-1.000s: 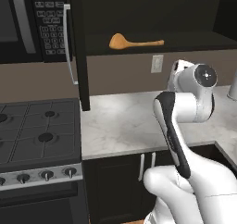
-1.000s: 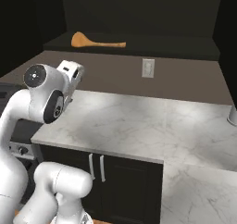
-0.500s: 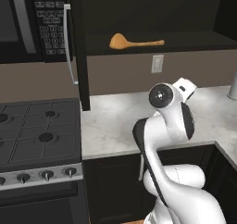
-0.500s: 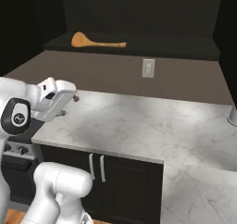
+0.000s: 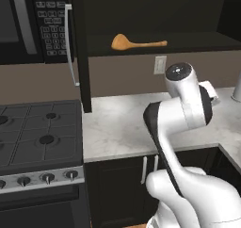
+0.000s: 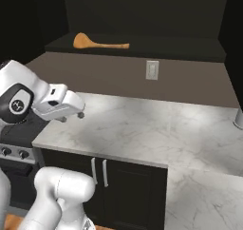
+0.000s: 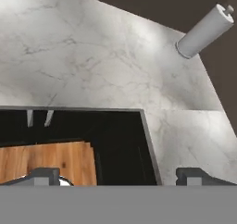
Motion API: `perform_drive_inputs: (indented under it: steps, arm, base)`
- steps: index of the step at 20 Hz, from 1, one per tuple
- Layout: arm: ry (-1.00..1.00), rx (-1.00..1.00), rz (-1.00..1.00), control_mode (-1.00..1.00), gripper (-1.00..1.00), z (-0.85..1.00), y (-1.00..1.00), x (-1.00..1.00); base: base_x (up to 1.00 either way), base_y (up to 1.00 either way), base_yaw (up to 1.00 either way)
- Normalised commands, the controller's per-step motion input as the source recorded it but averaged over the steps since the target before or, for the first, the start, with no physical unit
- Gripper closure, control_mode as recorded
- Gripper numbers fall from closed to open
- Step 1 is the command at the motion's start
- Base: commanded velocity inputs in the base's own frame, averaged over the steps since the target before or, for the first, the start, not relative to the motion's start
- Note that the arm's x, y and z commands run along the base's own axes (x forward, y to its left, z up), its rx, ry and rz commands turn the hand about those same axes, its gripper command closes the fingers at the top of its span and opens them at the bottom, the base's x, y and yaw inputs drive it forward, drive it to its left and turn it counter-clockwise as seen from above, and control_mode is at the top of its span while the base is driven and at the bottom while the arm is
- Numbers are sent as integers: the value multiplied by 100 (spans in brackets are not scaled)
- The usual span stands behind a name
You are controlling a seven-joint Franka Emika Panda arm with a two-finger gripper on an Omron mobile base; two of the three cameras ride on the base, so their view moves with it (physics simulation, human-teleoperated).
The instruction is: Organize the utensils by type. Pick up the wooden spoons from the counter and place them in the open cabinet. Then pick up the metallic utensils from the counter and place them in the open drawer.
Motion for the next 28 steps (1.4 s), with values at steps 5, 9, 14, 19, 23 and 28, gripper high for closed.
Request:
perform_drive_inputs:
  steps: [5, 9, 14, 19, 23, 28]
  arm:
    - [-7, 18, 0, -100, -100, -10, 1, -42]
    - [-28, 0, 0, -100, -100, -39, 14, -37]
    - [-9, 2, 0, -100, -100, -13, 2, -18]
    - [0, 1, 0, -100, -100, 0, 0, -5]
    - [0, 0, 0, -100, -100, 0, 0, 0]
    - [-1, 0, 0, -100, -100, 0, 0, -8]
  base:
    - [0, 0, 0]
    - [0, 0, 0]
    - [0, 0, 0]
    - [0, 0, 0]
    - [0, 0, 0]
    - [0, 0, 0]
